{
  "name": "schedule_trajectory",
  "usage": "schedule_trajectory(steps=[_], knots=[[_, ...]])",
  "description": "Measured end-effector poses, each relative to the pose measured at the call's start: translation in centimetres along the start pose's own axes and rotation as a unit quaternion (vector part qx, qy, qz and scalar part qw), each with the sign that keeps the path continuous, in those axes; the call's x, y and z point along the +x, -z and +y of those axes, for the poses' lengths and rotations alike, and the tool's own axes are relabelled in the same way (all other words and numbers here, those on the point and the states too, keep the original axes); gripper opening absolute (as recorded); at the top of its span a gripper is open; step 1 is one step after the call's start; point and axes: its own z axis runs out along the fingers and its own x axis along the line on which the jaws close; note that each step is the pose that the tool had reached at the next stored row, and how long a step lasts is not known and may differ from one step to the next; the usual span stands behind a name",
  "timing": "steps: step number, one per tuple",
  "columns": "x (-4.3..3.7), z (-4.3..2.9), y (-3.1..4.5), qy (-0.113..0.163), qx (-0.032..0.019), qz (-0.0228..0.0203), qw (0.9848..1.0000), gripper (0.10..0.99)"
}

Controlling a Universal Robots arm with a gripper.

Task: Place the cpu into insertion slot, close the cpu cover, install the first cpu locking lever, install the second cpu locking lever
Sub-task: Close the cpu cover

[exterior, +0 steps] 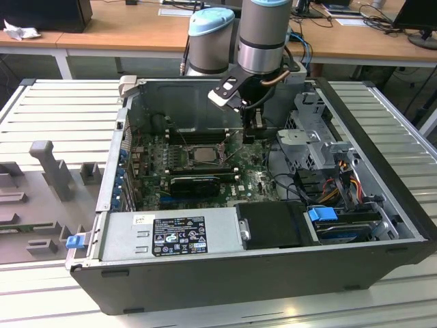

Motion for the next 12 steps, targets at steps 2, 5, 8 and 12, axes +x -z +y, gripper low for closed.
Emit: schedule_trajectory(steps=[2, 5, 8, 12], knots=[[0.0, -0.03, 0.0, 0.0, 0.0, 0.0, 1.0, 0.106], [0.0, -0.08, 0.0, 0.0, 0.0, 0.0, 1.0, 0.106], [0.0, -0.15, 0.01, 0.0, 0.0, -0.0001, 1.0, 0.106], [0.01, -0.26, 0.01, 0.0, 0.0, 0.0, 1.0, 0.106]])
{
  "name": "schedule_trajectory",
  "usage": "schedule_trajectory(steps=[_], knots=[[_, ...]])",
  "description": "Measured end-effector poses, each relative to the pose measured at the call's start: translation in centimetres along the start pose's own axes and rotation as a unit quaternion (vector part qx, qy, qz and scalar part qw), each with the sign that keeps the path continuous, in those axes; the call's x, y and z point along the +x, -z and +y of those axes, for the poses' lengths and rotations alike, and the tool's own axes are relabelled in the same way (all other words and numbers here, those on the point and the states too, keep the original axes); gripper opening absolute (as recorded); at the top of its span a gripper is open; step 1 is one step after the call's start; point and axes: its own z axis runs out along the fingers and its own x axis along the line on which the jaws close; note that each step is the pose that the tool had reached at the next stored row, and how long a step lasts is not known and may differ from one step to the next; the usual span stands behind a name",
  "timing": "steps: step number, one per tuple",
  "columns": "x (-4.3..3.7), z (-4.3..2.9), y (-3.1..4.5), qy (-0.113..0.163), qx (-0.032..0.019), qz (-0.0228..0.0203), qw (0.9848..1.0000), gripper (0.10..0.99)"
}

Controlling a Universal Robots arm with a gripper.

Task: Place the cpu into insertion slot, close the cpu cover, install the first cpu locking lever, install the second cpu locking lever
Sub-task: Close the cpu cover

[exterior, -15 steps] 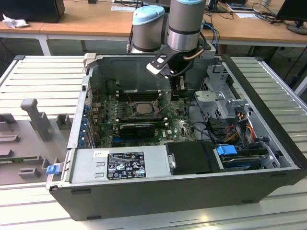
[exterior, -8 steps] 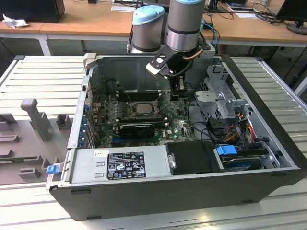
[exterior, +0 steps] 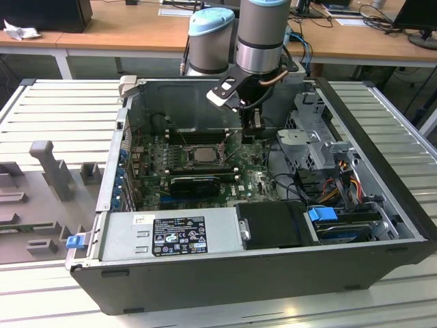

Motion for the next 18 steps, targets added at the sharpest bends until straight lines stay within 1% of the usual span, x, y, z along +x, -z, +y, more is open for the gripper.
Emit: schedule_trajectory(steps=[18], knots=[[0.01, -0.42, 0.02, 0.0, 0.0, -0.0001, 1.0, 0.106]])
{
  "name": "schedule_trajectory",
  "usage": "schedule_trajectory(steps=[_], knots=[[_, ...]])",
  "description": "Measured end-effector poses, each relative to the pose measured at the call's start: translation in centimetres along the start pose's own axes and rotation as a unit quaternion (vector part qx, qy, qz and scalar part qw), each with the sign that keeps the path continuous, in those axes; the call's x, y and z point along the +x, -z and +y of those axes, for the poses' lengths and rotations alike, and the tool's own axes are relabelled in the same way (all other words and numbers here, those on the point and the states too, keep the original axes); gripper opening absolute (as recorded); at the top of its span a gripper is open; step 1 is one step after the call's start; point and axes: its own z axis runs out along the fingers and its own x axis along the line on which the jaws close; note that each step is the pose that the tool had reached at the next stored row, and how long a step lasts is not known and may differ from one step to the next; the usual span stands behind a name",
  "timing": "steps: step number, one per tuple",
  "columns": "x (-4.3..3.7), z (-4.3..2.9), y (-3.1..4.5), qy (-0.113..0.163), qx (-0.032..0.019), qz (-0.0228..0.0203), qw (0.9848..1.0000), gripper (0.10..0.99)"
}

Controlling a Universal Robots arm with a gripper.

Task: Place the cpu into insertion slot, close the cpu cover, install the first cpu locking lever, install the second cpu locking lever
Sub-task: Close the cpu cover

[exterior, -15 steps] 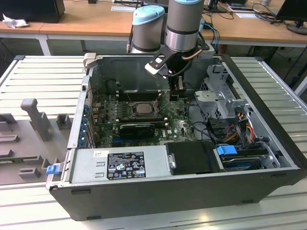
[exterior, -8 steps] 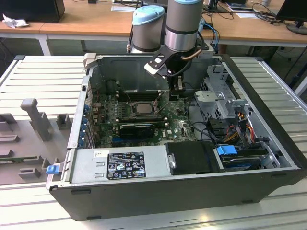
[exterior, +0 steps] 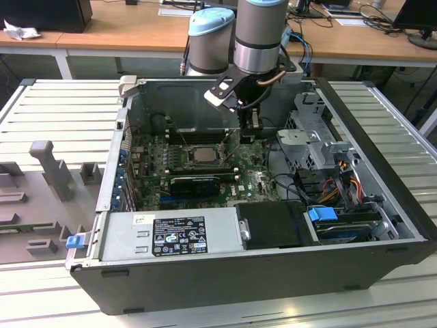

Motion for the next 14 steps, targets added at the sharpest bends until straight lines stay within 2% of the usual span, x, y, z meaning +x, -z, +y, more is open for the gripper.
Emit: schedule_trajectory(steps=[14], knots=[[0.01, -0.33, 0.01, 0.0, 0.0, 0.0, 1.0, 0.106]])
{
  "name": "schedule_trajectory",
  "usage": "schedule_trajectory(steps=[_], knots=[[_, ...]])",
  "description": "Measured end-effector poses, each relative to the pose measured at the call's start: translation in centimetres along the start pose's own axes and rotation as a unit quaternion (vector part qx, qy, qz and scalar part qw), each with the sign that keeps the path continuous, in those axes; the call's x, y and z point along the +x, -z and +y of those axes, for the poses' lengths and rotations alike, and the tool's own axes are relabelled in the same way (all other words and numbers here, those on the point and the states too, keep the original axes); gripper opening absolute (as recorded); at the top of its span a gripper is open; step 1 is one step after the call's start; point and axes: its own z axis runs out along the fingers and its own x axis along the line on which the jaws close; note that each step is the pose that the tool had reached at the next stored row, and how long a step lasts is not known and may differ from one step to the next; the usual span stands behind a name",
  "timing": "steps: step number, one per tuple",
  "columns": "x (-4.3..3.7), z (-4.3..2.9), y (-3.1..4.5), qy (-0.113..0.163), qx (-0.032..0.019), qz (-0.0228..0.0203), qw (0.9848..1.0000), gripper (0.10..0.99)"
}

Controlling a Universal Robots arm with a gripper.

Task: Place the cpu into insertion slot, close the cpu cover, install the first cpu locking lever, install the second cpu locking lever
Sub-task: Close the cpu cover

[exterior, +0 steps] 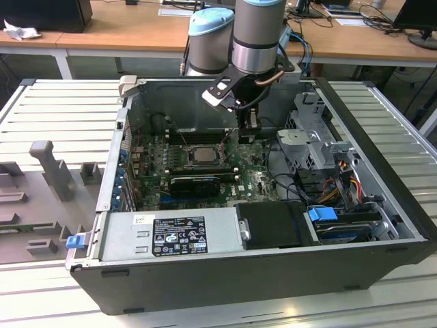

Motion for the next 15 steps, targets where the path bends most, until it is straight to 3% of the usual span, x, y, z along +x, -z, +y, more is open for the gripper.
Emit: schedule_trajectory(steps=[15], knots=[[0.01, -0.37, 0.01, 0.0, 0.0, 0.0, 1.0, 0.106]])
